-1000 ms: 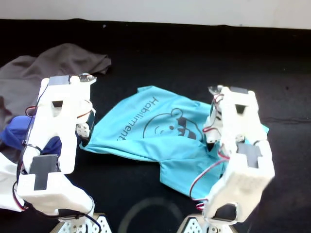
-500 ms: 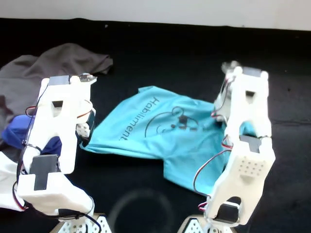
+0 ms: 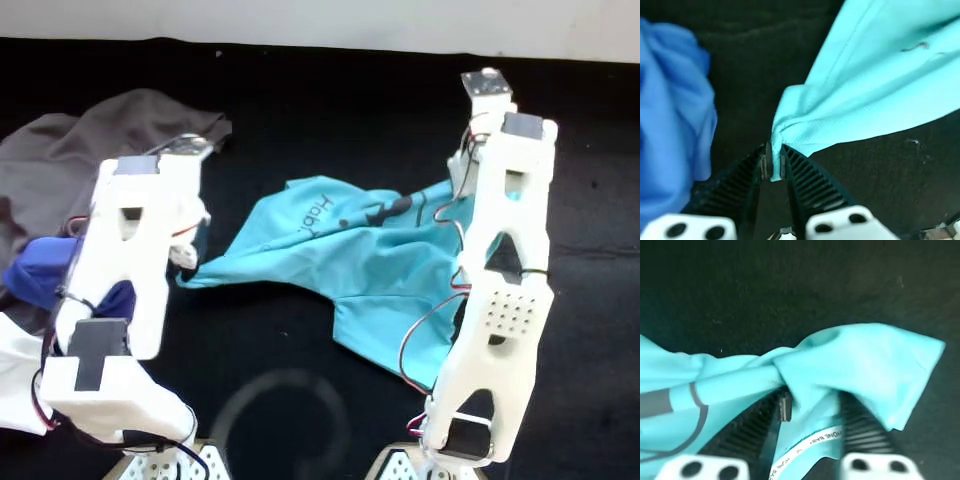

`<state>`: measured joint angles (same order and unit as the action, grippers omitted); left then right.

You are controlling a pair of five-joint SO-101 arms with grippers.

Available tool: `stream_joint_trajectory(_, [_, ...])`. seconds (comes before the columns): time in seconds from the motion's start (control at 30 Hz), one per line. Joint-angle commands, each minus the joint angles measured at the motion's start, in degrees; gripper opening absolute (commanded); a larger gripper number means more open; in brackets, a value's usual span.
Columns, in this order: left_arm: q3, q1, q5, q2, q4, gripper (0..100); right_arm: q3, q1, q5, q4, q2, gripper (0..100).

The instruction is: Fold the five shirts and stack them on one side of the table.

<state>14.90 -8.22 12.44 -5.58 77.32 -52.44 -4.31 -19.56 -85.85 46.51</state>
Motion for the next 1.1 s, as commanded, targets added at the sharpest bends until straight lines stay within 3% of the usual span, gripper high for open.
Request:
stream_joint_trajectory(0.0, [-0.3,2.9,-0.2,2.5,-1.9,1,-12.0,0.1,2.5,-8.0,-0.8,30.3])
stream_joint_trajectory(0.13, [-0.3,3.6,-0.3,3.0,-1.8,1,-22.7,-0.5,5.3,-15.4,-1.0,30.3])
stream_joint_trajectory(0.33, [-0.4,3.4,-0.3,4.0,0.4,1,-15.9,-2.0,7.9,-15.4,-7.9,30.3])
stream_joint_trajectory(0.57, [1.0,3.9,-4.7,13.3,5.7,1,22.5,1.7,8.2,-15.3,-37.3,30.3])
stream_joint_trajectory(0.67, [5.9,7.4,-5.1,15.9,5.5,1,41.9,4.8,7.9,-14.0,-49.9,30.3])
stream_joint_trajectory(0.87, [19.7,13.0,-5.0,16.0,-6.9,1,76.4,8.0,3.0,-1.6,-65.7,30.3])
stream_joint_trajectory(1.07, [23.5,13.0,-5.0,16.0,-9.1,1,96.8,13.0,-2.8,8.7,-70.5,30.3])
